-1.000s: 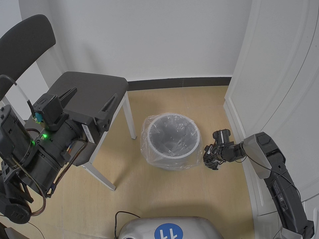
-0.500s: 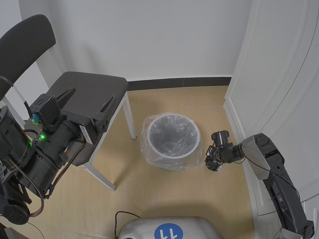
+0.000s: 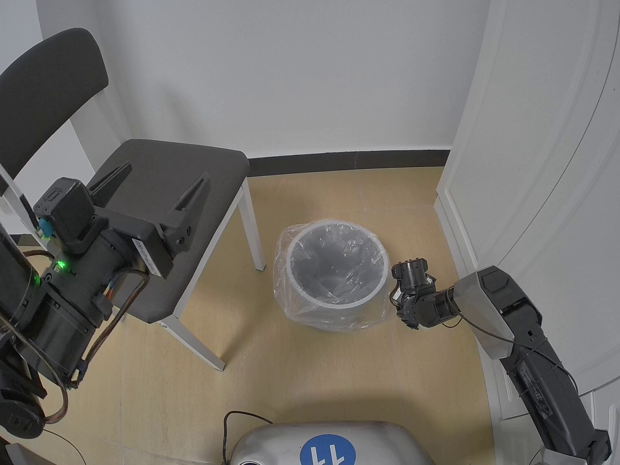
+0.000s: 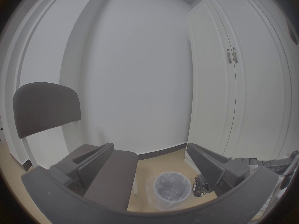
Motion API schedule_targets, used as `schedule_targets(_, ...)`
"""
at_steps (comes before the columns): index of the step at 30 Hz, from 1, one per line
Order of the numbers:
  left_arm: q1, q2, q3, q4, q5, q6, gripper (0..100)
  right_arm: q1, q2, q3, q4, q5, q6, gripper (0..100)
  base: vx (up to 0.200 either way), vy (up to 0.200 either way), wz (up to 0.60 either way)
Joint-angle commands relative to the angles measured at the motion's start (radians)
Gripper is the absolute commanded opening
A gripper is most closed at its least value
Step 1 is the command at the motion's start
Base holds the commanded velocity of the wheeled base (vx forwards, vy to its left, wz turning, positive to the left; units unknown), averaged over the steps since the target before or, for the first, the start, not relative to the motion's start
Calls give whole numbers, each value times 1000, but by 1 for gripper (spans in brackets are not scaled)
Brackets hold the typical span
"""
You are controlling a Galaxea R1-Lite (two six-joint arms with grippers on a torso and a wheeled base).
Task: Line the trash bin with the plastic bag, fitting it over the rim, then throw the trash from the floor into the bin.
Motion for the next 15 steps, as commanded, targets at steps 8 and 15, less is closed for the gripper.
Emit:
schedule_targets(8,1,-102,-1,12,0,36,100,5,16,0,-92,-10,-43,0,0,0,0)
schedule_targets(15,1,-144,-10,16,0,39,100,-52,-144,44,-326,-61,-247,0,0,0,0)
